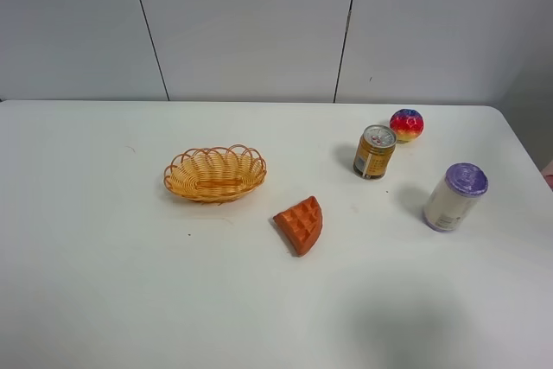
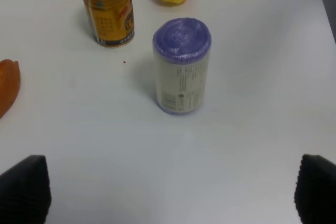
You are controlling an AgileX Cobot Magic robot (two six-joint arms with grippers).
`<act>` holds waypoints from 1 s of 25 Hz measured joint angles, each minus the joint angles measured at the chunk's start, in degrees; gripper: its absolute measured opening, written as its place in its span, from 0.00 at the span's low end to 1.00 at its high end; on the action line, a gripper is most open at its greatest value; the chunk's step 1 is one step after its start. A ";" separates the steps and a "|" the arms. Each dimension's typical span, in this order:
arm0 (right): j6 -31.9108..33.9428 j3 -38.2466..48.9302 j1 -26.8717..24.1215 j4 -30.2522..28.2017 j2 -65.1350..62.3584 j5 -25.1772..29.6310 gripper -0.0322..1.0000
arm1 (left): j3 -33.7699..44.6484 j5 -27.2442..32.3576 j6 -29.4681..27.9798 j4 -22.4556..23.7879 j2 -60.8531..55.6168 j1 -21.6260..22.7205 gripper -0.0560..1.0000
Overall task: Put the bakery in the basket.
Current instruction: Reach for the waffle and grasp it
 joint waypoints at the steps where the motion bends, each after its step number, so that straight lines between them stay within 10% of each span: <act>1: 0.00 0.00 0.00 0.00 0.00 0.00 0.92 | 0.00 0.00 0.00 0.00 0.00 0.00 0.85; 25: -2.09 -4.14 0.44 1.32 9.72 -0.93 0.92 | 0.00 0.00 0.00 0.00 0.00 0.00 0.85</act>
